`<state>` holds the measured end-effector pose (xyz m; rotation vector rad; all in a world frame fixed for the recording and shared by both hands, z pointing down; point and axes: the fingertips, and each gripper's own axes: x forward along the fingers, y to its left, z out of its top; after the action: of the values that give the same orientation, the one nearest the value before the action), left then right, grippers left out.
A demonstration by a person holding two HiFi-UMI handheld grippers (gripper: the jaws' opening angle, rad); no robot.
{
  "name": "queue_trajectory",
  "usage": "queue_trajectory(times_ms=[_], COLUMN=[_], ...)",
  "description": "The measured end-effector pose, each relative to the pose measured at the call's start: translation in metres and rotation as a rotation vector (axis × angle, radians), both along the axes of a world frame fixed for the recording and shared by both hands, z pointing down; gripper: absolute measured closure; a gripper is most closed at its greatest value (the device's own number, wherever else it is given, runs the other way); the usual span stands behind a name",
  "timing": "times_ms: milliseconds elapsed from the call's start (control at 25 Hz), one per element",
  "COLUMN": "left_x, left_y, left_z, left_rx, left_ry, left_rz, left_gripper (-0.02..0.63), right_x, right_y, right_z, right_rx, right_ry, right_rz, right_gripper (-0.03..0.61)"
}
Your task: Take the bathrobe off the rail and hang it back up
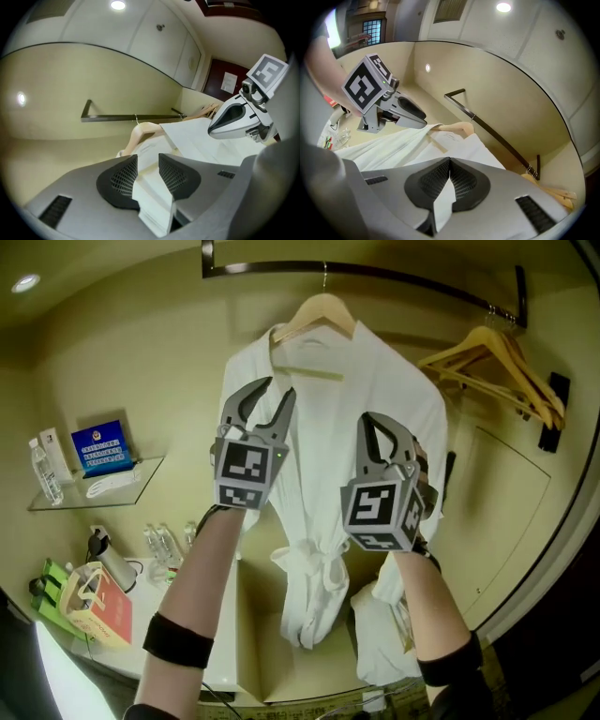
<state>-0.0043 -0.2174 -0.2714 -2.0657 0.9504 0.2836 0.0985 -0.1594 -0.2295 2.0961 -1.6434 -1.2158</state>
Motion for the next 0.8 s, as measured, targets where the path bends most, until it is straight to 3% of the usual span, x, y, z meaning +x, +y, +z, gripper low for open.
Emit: queue_trajectory(times_ms=[280,520,800], left_x=[-0.052,-0.091,-0.141], left_y=[0.020,0.068,0.141], left_z=[0.110,0.216,0.345], left_rx=[-0.241,-0.474,-0.644], left_ry=[0.045,0.044,0.043], left_rz=[-0.003,-0.074,-0.250], left_gripper=[0.612,0.612,0.612], right_x=[-0.013,-0.023,-0.024], right_y=[0.025,0.061,0.118], right_z=[0.090,0.181,0.320], right_rx=[-0.141,-0.281,-0.517], right_ry=[-0.042,-0.122,-0.336], right_rz=[-0.031,-0.144,-0.332], right_gripper=[0.552,0.552,0.554])
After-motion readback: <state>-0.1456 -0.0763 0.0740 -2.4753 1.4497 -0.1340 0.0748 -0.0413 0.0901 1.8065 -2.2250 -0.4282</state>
